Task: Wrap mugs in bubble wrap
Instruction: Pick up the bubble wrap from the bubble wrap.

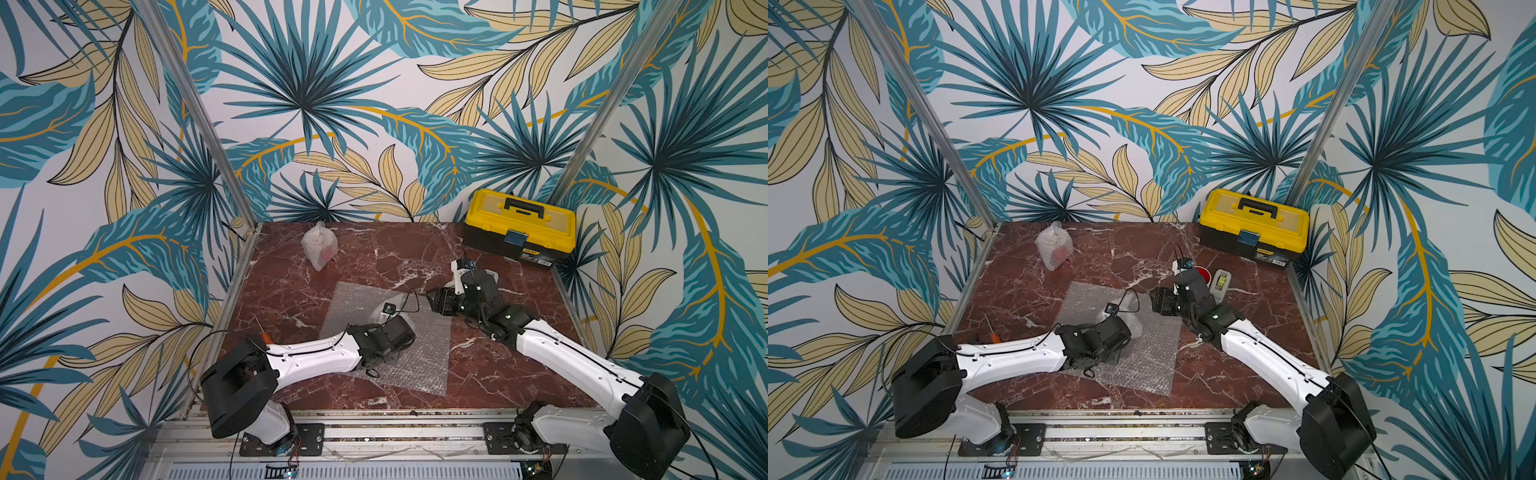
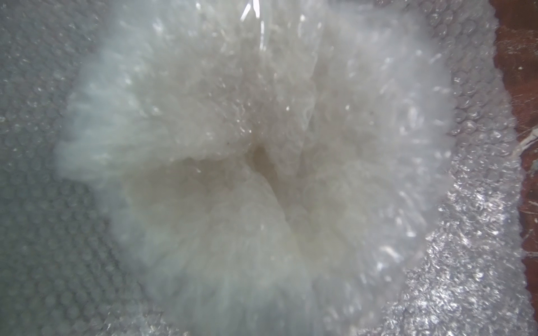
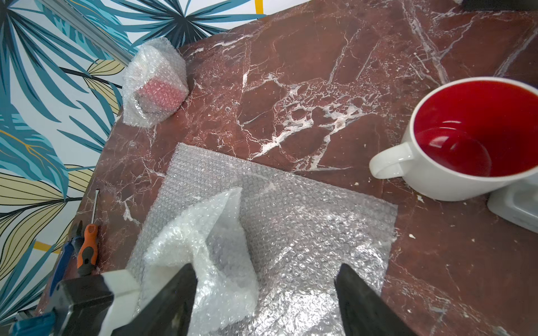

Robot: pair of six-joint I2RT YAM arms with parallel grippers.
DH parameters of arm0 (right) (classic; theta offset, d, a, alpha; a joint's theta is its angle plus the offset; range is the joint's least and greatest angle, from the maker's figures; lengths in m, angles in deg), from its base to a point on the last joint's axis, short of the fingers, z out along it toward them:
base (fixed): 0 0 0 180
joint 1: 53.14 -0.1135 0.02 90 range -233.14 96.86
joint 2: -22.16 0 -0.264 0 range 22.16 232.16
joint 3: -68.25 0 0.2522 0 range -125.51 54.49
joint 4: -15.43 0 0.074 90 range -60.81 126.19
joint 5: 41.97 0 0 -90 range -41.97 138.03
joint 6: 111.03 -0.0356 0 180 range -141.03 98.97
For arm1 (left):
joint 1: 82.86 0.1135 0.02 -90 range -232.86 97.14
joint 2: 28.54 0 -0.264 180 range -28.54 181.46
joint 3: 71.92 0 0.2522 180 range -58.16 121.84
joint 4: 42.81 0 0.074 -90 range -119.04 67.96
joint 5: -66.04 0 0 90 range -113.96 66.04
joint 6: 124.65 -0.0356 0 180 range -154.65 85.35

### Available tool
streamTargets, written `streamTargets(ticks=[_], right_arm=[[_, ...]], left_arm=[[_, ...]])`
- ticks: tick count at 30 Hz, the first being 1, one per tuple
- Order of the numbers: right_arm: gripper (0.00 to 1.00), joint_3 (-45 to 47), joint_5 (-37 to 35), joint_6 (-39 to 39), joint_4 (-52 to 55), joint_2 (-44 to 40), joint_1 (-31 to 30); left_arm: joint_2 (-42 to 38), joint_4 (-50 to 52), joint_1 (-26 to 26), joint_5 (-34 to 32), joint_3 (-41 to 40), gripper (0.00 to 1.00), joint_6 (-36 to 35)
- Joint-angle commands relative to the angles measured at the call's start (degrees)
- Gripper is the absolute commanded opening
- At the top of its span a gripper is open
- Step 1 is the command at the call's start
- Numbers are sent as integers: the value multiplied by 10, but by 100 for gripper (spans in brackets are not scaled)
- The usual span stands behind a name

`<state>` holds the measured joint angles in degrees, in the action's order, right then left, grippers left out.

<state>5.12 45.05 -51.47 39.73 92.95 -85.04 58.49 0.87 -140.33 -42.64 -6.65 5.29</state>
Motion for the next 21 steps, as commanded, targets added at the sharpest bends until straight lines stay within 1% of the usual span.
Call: streamTargets(ticks=[1, 4, 9, 13, 16, 18, 21], right_arm=[[76, 18, -8, -3, -5, -8, 1], [76, 29, -19, -3, -11, -28, 1], [76, 51, -37, -3, -32, -66, 1], [76, 55, -50, 9, -7, -81, 2], [77, 68, -41, 16, -15, -103, 2], [85, 68, -25, 23, -15, -115, 2], [90, 54, 9, 39, 7, -130, 3]], left_arm=[[-10, 14, -4, -4, 42, 0, -14], [-21, 31, -3, -14, 58, 0, -22], [-24, 52, 9, -71, 113, 0, -59], [-6, 52, 73, -56, 177, 0, -118], [26, 51, 130, -50, 231, 0, -169], [55, 49, 170, -28, 271, 0, -198], [105, 47, 231, 13, 329, 0, -239]])
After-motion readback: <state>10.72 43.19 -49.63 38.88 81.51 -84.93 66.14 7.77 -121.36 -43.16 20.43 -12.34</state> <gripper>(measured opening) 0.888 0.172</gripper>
